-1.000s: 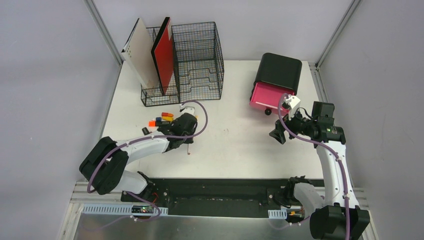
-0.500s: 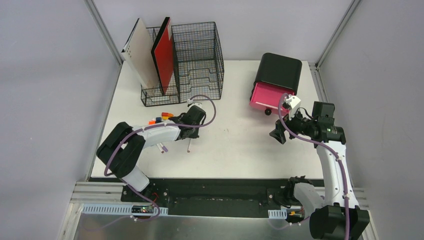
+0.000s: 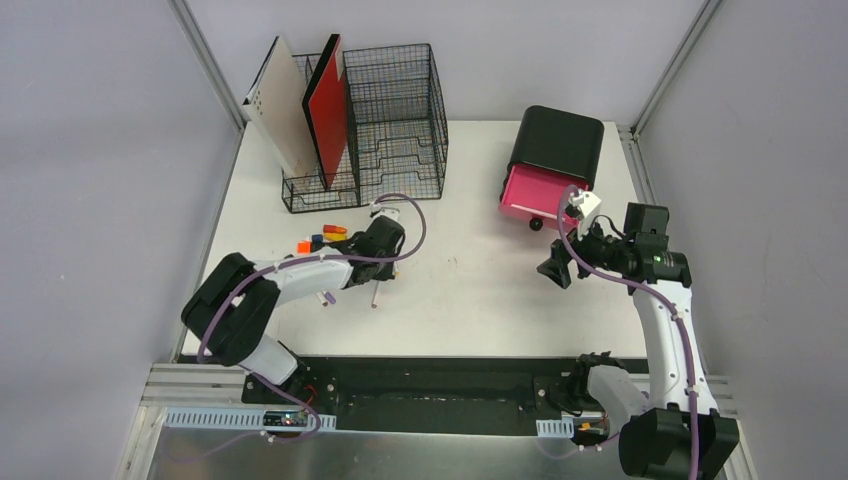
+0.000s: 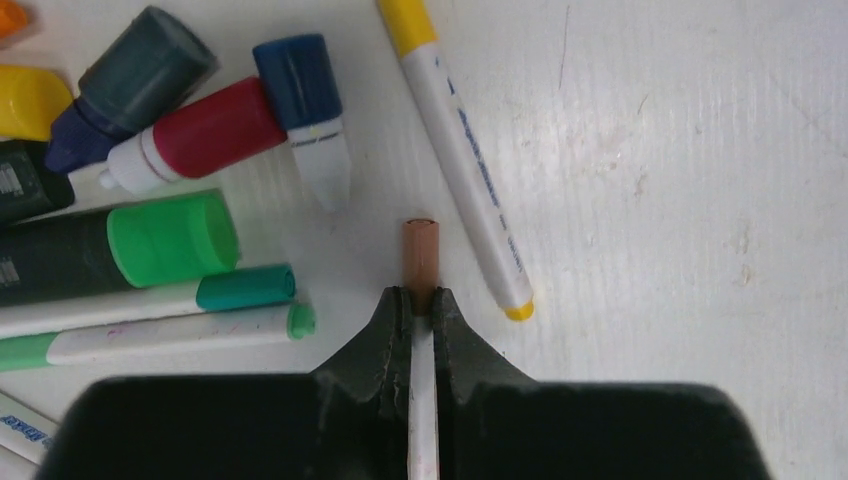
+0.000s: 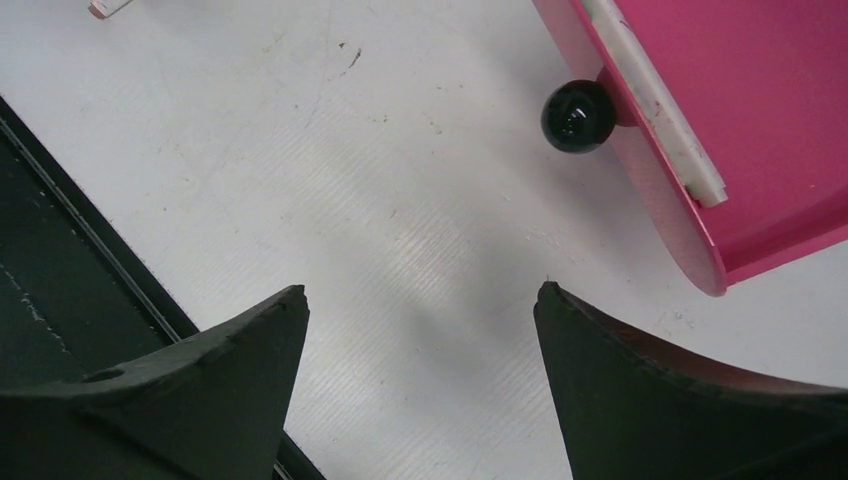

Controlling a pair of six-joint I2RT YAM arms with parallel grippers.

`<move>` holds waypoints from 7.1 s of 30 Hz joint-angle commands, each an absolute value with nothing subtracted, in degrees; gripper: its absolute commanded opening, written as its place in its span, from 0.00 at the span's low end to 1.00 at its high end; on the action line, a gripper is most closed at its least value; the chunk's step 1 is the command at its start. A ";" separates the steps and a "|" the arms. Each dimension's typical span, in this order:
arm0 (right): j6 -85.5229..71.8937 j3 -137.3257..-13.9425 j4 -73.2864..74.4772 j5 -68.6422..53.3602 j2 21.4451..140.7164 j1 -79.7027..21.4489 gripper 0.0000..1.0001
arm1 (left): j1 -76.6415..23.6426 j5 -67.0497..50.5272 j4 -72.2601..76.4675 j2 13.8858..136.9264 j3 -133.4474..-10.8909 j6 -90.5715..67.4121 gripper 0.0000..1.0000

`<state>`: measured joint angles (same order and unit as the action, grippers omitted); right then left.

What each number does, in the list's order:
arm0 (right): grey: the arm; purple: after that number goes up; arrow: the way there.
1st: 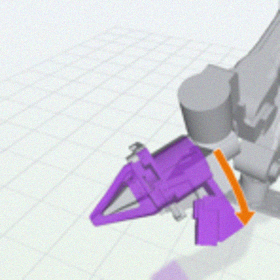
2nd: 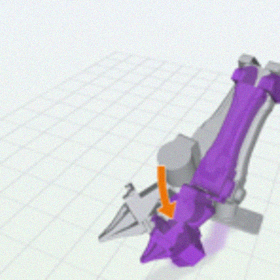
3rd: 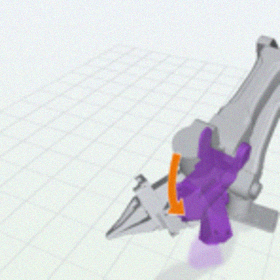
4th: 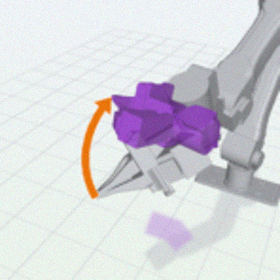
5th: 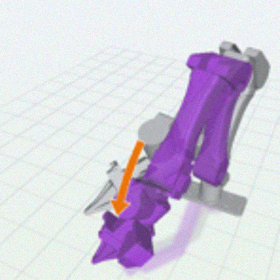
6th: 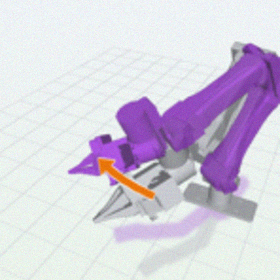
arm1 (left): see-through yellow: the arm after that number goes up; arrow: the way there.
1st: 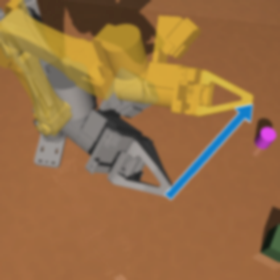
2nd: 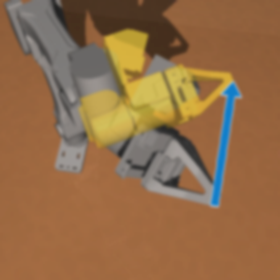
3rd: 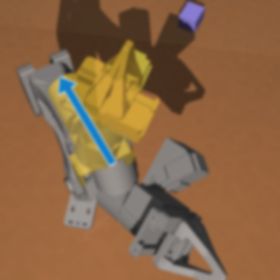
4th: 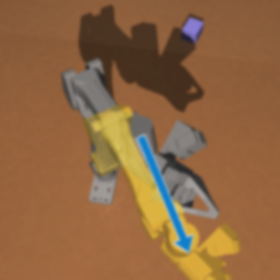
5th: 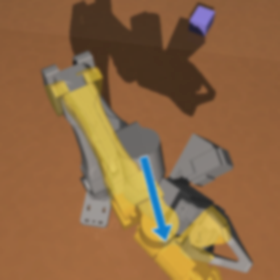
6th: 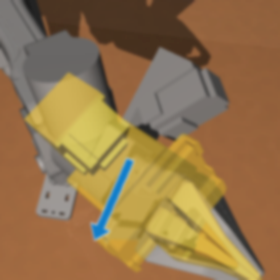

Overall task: Organize the desk
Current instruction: Pick up the stationery from the center of the board, then place the stationery in the drawer, then pick up the stationery from the center of the board.

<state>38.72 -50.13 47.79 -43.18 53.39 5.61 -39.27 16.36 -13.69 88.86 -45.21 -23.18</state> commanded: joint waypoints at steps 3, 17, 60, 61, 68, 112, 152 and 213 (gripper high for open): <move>39.32 -51.62 49.94 -52.06 56.11 6.06 0.88 | -38.85 13.77 -7.05 77.27 -35.51 -22.71 0.00; 39.03 -51.99 52.56 -66.33 59.63 6.12 0.93 | -39.26 7.14 11.34 44.93 -17.64 -24.40 0.00; 23.20 -47.23 40.70 -86.41 59.01 5.46 0.67 | -71.24 16.10 64.21 91.03 -49.78 -24.95 0.00; 23.20 -47.27 40.70 -86.54 59.12 5.45 0.59 | -71.24 16.05 64.22 91.13 -49.83 -25.00 0.00; 23.38 -47.64 40.61 -86.62 59.30 5.20 0.06 | -71.24 16.22 63.17 90.61 -49.48 -24.98 0.00; 22.12 -51.11 30.22 -52.38 51.34 7.65 0.00 | -71.20 53.35 10.11 46.14 -15.09 -19.53 0.93; 27.74 -66.03 37.77 -40.04 65.42 2.20 0.50 | -71.19 53.87 8.76 51.63 -18.19 -20.39 0.96; 40.38 -49.93 47.02 -46.85 52.12 6.59 0.65 | -38.94 12.41 -21.09 100.26 -56.80 -24.35 0.49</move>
<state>39.11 -49.80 47.48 -45.39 53.19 6.28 -38.92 15.20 -17.65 97.17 -54.85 -24.75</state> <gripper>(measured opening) 0.647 0.535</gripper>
